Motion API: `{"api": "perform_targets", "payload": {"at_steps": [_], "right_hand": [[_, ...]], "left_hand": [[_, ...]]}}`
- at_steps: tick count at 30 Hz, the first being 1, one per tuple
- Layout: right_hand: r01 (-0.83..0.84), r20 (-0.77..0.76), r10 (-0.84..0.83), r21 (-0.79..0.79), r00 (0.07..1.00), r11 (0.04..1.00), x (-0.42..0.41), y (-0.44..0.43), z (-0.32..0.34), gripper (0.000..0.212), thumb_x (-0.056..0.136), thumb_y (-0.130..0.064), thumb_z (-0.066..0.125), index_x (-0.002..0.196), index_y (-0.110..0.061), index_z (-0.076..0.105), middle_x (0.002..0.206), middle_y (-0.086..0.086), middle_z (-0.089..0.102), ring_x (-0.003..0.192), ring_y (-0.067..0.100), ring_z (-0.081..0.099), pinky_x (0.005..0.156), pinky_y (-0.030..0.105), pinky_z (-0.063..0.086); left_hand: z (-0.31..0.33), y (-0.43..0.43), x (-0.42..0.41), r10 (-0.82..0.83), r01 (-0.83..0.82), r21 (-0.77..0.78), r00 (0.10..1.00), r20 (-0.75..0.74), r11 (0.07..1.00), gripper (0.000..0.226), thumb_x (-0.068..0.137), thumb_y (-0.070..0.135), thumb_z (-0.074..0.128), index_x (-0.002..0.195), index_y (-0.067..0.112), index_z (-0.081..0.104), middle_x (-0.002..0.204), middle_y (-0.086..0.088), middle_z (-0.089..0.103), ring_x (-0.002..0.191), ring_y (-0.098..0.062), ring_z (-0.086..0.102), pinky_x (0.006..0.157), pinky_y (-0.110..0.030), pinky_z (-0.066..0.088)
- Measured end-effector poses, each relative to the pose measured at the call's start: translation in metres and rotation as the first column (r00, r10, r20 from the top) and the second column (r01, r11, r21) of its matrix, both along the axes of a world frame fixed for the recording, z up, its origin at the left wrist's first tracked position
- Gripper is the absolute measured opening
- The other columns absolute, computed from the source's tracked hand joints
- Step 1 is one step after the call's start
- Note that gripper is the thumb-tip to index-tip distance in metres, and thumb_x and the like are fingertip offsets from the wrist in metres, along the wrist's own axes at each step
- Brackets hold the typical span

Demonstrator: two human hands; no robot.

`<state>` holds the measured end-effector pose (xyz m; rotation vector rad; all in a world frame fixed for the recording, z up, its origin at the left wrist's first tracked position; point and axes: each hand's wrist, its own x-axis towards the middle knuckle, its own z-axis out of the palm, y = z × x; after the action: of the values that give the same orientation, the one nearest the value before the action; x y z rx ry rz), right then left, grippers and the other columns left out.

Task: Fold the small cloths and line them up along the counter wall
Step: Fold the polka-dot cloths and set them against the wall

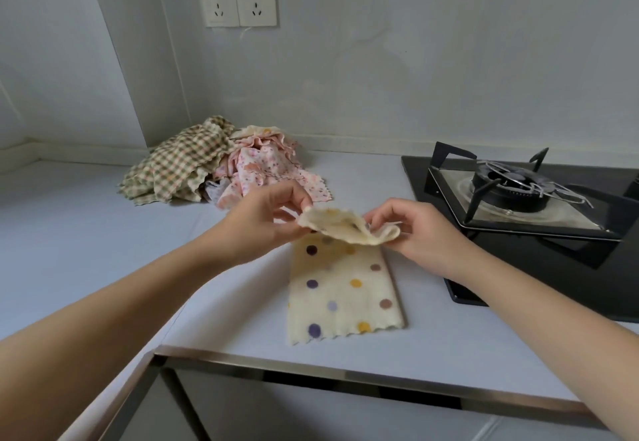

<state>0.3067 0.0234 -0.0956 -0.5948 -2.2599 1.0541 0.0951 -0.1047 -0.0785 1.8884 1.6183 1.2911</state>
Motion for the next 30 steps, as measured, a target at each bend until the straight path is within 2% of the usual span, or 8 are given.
{"api": "perform_targets", "payload": {"at_steps": [3, 7, 13, 16, 21, 25, 28, 30], "right_hand": [[-0.078, 0.060, 0.070, 0.154, 0.996, 0.985, 0.017, -0.013, -0.009, 0.024, 0.079, 0.001, 0.071, 0.077, -0.020, 0.061, 0.106, -0.012, 0.067, 0.103, -0.001, 0.061, 0.096, 0.020, 0.041], [-0.160, 0.124, 0.130, 0.270, 0.984, 0.949, 0.027, -0.023, -0.020, 0.031, 0.079, 0.008, 0.065, 0.077, -0.023, 0.062, 0.109, -0.014, 0.063, 0.111, 0.004, 0.056, 0.097, 0.024, 0.043], [-0.186, 0.188, 0.113, 0.435, 0.976, 0.881, 0.028, -0.024, -0.021, 0.033, 0.080, 0.007, 0.061, 0.077, -0.026, 0.064, 0.111, -0.018, 0.062, 0.112, 0.001, 0.051, 0.100, 0.028, 0.038], [-0.221, 0.248, 0.124, 0.414, 0.961, 0.883, 0.033, -0.023, -0.021, 0.041, 0.080, 0.013, 0.050, 0.077, -0.024, 0.070, 0.115, -0.015, 0.061, 0.115, -0.002, 0.048, 0.103, 0.019, 0.033], [-0.148, 0.206, 0.072, 0.379, 0.976, 0.914, 0.029, -0.018, -0.013, 0.055, 0.073, 0.021, 0.036, 0.088, -0.017, 0.073, 0.116, -0.019, 0.057, 0.117, -0.004, 0.046, 0.102, 0.006, 0.025], [-0.220, 0.400, 0.007, 0.490, 0.917, 0.843, 0.018, -0.011, -0.006, 0.070, 0.070, 0.021, 0.034, 0.113, -0.023, 0.067, 0.129, -0.018, 0.053, 0.132, 0.004, 0.037, 0.110, 0.022, 0.021], [-0.278, 0.525, -0.032, 0.501, 0.850, 0.819, 0.014, -0.005, -0.004, 0.076, 0.072, 0.015, 0.038, 0.130, -0.032, 0.054, 0.142, -0.018, 0.043, 0.138, 0.003, 0.027, 0.110, 0.020, 0.014], [-0.282, 0.537, -0.031, 0.490, 0.843, 0.825, 0.010, 0.000, -0.004, 0.073, 0.073, 0.009, 0.042, 0.133, -0.032, 0.051, 0.142, -0.017, 0.042, 0.136, 0.005, 0.028, 0.110, 0.022, 0.016]], "left_hand": [[-0.007, -0.023, 0.002, -0.054, 0.048, -0.031, 0.971, -0.234, 0.998, 0.019, 0.076, 0.007, 0.072, 0.088, 0.021, 0.066, 0.090, 0.009, 0.066, 0.086, -0.010, 0.062, 0.084, -0.023, 0.046], [-0.019, -0.042, 0.009, -0.155, 0.146, -0.051, 0.915, -0.373, 0.988, 0.019, 0.079, 0.009, 0.073, 0.090, 0.024, 0.069, 0.091, 0.011, 0.063, 0.090, -0.009, 0.061, 0.082, -0.021, 0.046], [-0.021, -0.051, 0.015, -0.180, 0.176, -0.050, 0.880, -0.439, 0.983, 0.013, 0.079, 0.019, 0.067, 0.088, 0.026, 0.073, 0.091, 0.009, 0.061, 0.091, -0.007, 0.057, 0.080, -0.027, 0.047], [-0.022, -0.053, 0.016, -0.213, 0.192, -0.093, 0.865, -0.454, 0.977, 0.025, 0.075, 0.008, 0.063, 0.086, 0.027, 0.074, 0.090, 0.010, 0.062, 0.088, -0.007, 0.057, 0.077, -0.030, 0.047], [-0.013, -0.045, 0.024, -0.151, 0.143, -0.050, 0.888, -0.435, 0.988, 0.022, 0.086, 0.036, 0.053, 0.085, 0.022, 0.070, 0.085, 0.012, 0.062, 0.081, -0.009, 0.059, 0.072, -0.037, 0.048], [-0.013, -0.030, 0.031, -0.133, 0.064, -0.127, 0.731, -0.669, 0.990, 0.047, 0.081, 0.067, 0.041, 0.100, 0.031, 0.064, 0.097, 0.016, 0.060, 0.087, -0.002, 0.055, 0.089, -0.034, 0.041], [-0.012, -0.017, 0.028, 0.022, -0.141, -0.082, 0.612, -0.791, 0.987, 0.074, 0.070, 0.081, 0.029, 0.120, 0.033, 0.054, 0.111, 0.014, 0.059, 0.095, -0.009, 0.054, 0.098, -0.034, 0.033], [-0.016, -0.009, 0.030, 0.081, -0.154, -0.005, 0.544, -0.835, 0.988, 0.073, 0.069, 0.079, 0.032, 0.122, 0.033, 0.054, 0.112, 0.013, 0.059, 0.099, -0.011, 0.056, 0.095, -0.033, 0.037]]}}
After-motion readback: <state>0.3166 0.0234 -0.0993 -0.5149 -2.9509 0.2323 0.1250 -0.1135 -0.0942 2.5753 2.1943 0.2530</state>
